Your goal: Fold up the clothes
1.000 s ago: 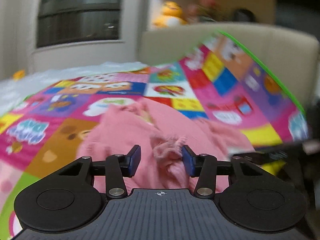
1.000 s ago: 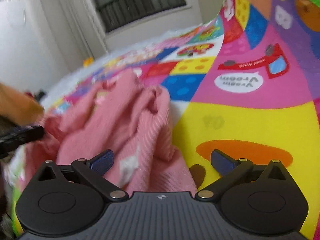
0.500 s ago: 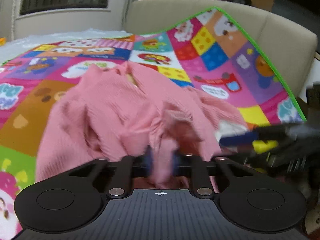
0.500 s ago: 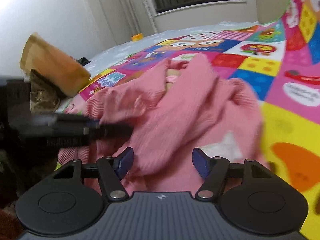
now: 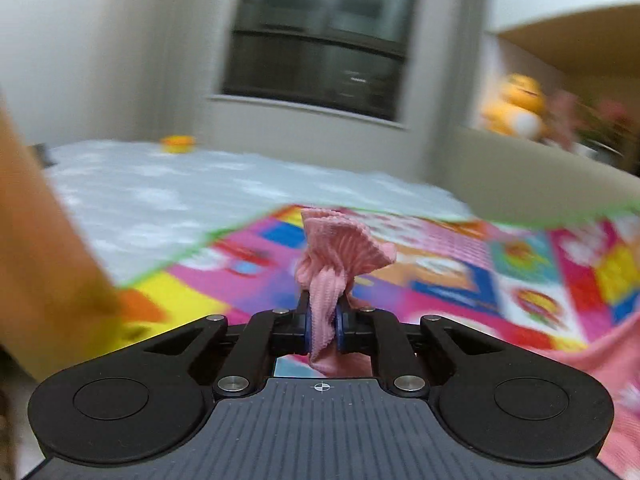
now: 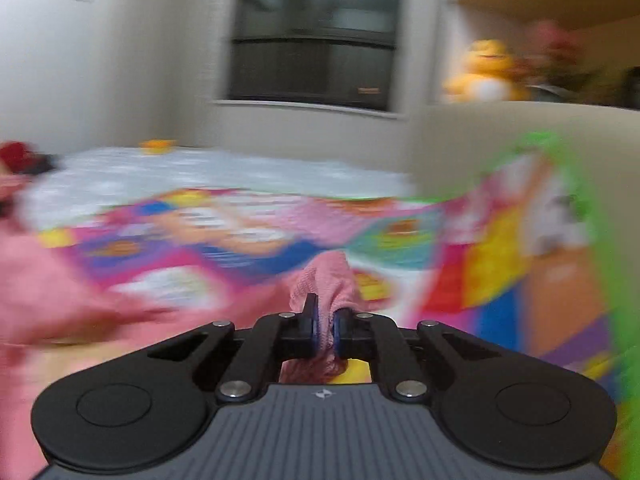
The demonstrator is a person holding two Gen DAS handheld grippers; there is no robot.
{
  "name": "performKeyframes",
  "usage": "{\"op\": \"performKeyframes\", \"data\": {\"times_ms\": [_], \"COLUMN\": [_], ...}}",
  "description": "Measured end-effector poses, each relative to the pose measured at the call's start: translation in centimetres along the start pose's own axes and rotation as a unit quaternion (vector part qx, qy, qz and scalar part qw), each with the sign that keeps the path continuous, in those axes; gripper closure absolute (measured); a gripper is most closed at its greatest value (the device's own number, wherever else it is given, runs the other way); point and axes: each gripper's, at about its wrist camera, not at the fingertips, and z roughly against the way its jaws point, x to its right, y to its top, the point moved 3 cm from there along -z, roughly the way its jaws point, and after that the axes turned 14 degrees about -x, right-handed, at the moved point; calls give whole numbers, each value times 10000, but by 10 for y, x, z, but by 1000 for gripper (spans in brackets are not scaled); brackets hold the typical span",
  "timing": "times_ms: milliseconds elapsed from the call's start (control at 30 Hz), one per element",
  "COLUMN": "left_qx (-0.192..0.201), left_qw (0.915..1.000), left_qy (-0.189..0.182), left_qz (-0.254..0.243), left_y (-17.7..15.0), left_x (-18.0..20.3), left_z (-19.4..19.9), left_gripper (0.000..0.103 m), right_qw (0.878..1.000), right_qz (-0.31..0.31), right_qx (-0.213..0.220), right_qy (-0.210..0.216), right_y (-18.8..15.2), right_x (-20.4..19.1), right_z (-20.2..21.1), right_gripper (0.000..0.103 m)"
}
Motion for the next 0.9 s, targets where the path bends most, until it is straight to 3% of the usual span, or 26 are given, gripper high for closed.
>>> {"op": "performKeyframes", "data": {"times_ms": [167, 300, 400, 500, 567, 633, 733, 767, 900], "left_qx": [-395, -701, -940, -1189, -1219, -1205, -1170, -1165, -1136], "left_qw": [9960, 9925, 9889, 9846, 9835, 9841, 9873, 9879, 9816], "left_qy": [538, 654, 726, 415, 26, -193, -370, -524, -1452], "left_qz": [592, 762, 893, 1211, 1337, 1289, 1013, 885, 501], "left_y": [-18, -35, -46, -48, -52, -57, -64, -64, -58], "left_x": [-57, -70, -80, -85, -86, -82, -70, -62, -15], "left_z": [-45, -68, -84, -74, -57, -38, -13, -8, -5], "left_gripper": [91, 90, 85, 74, 43, 33, 30, 30, 27], "right_qw": [9953, 9890, 9875, 9888, 9901, 9897, 9887, 9892, 9917], "right_qz": [-235, -134, -141, -380, -474, -625, -794, -755, -589], "right_qx": [-612, -1183, -1255, -1284, -1231, -1245, -1252, -1236, -1144], "right_qy": [-712, -879, -946, -655, -484, -319, -217, -216, -88], "right_y": [-14, -50, -58, -48, -43, -45, -52, -55, -60], "right_x": [47, 50, 49, 56, 61, 69, 75, 72, 62], "right_z": [-70, -125, -137, -119, -101, -81, -61, -56, -46], "right_gripper": [97, 100, 99, 94, 92, 85, 72, 63, 43]}}
